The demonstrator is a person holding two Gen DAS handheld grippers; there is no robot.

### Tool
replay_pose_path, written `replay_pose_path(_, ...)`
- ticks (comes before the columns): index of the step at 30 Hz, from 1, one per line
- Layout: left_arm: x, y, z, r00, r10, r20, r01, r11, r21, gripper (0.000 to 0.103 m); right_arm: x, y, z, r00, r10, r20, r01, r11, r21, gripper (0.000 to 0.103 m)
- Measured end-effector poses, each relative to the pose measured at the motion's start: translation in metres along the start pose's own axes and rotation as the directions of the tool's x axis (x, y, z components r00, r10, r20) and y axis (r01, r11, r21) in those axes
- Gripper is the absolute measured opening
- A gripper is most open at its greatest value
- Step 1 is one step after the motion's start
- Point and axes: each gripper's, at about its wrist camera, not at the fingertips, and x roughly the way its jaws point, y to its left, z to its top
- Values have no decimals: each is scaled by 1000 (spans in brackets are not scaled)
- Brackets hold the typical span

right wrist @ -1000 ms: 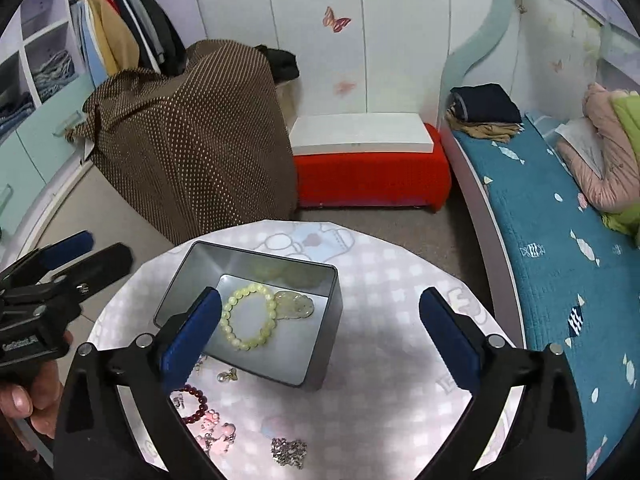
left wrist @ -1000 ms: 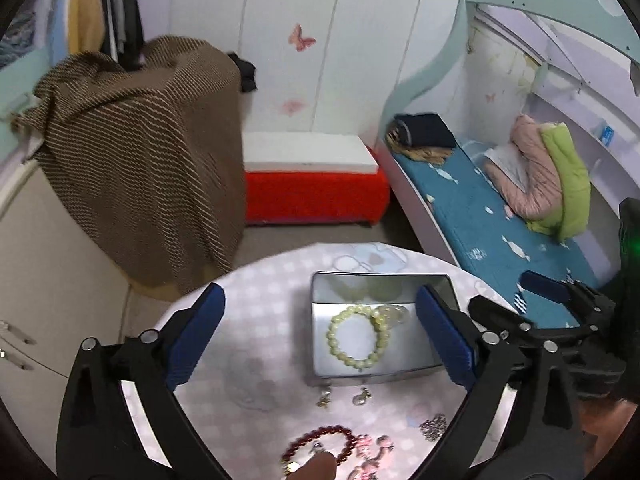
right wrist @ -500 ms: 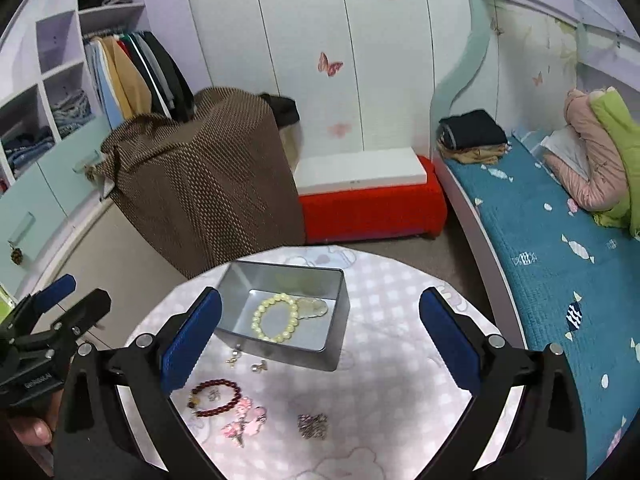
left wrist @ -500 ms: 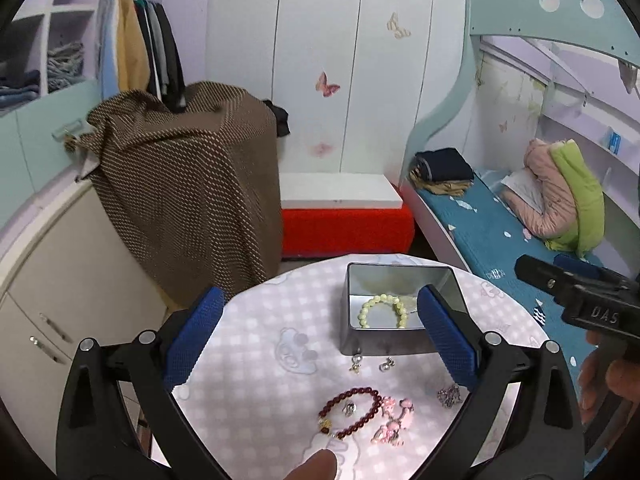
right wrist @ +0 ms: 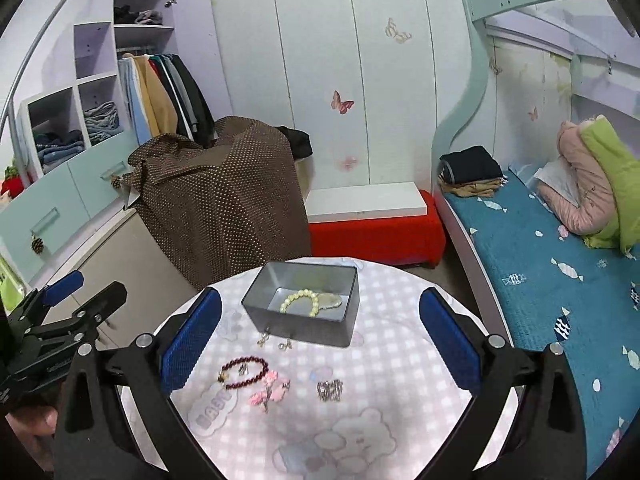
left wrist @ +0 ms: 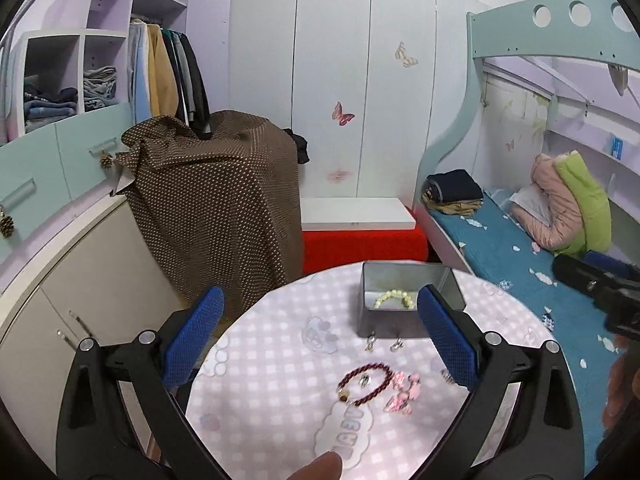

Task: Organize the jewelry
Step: 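Lift both open tools away from the grey tin, then grasp the dark red bead bracelet with the left tool while the right tool grasps the silver chain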

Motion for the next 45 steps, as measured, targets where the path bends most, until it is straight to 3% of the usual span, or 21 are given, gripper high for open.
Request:
replay_pose_path(11, 0, 7, -54, 999, 4, -35, -3, 1000, 11, 97, -11, 0, -36, 999, -39, -18, 39, 999, -25, 95)
replay_pose_path(17, 22, 10, -80, 996, 16, -90, -13, 1000, 25, 97, -2, -4, -54, 997, -54, -57, 52, 998, -23, 95)
replay_pose_path(28, 104, 9, -111, 959, 10, -282, -2, 1000, 30, 97, 25, -12, -72, 986, -59, -154, 59, 998, -7, 95)
replay_pose_path(34, 144, 4, -119, 926, 31, -376, -8, 998, 61, 96, 36, -16, -78, 980, -54, -191, 55, 998, 1, 95)
replay_pose_path(37, 158, 3, -123, 909, 5, -417, 17, 999, 48, 78, 44, -17, -81, 976, -53, -212, 55, 999, 2, 95)
replay_pose_path(39, 162, 4, -121, 906, -19, -422, 32, 999, 25, 71, 50, -19, -82, 972, -55, -229, 57, 998, 3, 95)
replay_pose_path(42, 163, 0, -118, 904, -40, -426, 61, 998, 36, 50, 61, -22, -87, 965, -56, -257, 59, 998, 3, 95)
replay_pose_path(44, 162, -6, -117, 901, -58, -429, 88, 995, 52, 23, 70, -23, -91, 960, -58, -275, 59, 998, -7, 95)
replay_pose_path(45, 161, -9, -117, 899, -69, -433, 104, 993, 59, 15, 77, -22, -94, 954, -61, -294, 59, 998, -17, 95)
